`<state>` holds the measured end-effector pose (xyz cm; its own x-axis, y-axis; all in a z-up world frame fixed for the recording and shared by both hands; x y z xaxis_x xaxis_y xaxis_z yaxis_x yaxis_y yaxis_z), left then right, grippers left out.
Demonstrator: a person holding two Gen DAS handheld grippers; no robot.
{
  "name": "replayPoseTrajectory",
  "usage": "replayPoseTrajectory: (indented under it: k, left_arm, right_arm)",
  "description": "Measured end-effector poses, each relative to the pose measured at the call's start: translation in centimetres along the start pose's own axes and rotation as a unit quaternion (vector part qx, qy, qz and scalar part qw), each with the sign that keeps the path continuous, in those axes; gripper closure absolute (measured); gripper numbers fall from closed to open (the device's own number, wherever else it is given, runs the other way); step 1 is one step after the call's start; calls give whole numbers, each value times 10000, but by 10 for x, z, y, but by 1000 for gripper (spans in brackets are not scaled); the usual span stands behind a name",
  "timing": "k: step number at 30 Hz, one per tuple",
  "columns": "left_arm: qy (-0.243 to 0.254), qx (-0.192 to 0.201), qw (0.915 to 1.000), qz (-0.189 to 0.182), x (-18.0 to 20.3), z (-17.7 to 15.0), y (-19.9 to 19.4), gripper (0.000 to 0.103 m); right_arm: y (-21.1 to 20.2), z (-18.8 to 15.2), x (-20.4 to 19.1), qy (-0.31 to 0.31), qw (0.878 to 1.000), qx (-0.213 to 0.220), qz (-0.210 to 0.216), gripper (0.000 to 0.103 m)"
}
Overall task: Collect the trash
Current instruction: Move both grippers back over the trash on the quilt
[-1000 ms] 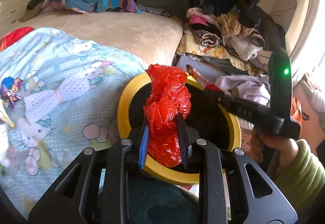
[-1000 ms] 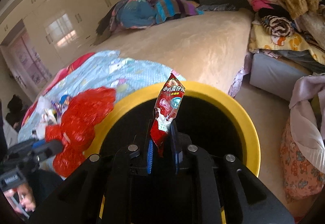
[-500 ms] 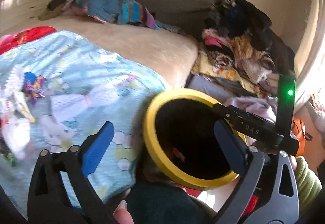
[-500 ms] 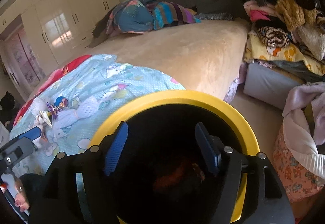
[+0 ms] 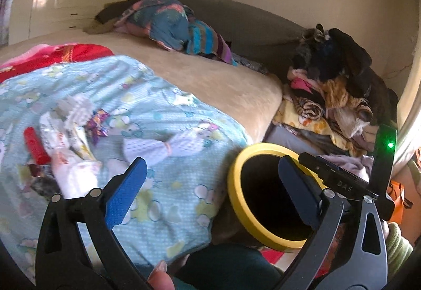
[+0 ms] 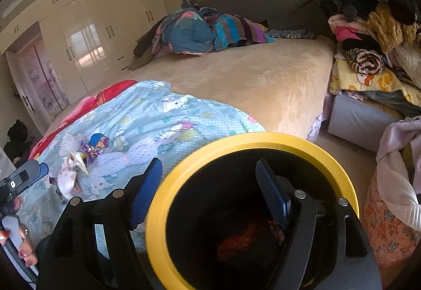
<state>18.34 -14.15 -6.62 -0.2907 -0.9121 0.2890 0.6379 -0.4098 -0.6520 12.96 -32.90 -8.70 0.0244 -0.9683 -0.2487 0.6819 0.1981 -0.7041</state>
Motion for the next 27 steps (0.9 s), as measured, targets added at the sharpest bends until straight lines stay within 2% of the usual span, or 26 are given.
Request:
replayPoseTrajectory:
  k: [15, 27]
  left_arm:
    - [-344, 426, 9972, 500, -55, 10, -36, 11]
    - [-982, 629, 9898, 817, -118, 10, -58, 11]
  right_arm:
    - [-5, 0, -64, -445, 9981, 84, 413, 27]
    - [-3, -7, -123, -973, 9928, 59, 692, 24]
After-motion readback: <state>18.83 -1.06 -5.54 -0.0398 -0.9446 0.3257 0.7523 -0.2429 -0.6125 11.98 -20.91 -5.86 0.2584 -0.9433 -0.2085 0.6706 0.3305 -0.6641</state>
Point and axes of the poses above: each gripper's, at about its wrist camera, not at the fingertips, and y roughly the way its jaws point, x to its right, z to its top, the point moved 10 cm from there along y, roughly the way its jaws point, and after that the axes turned 11 degrees about -x, right-handed, at the moved point
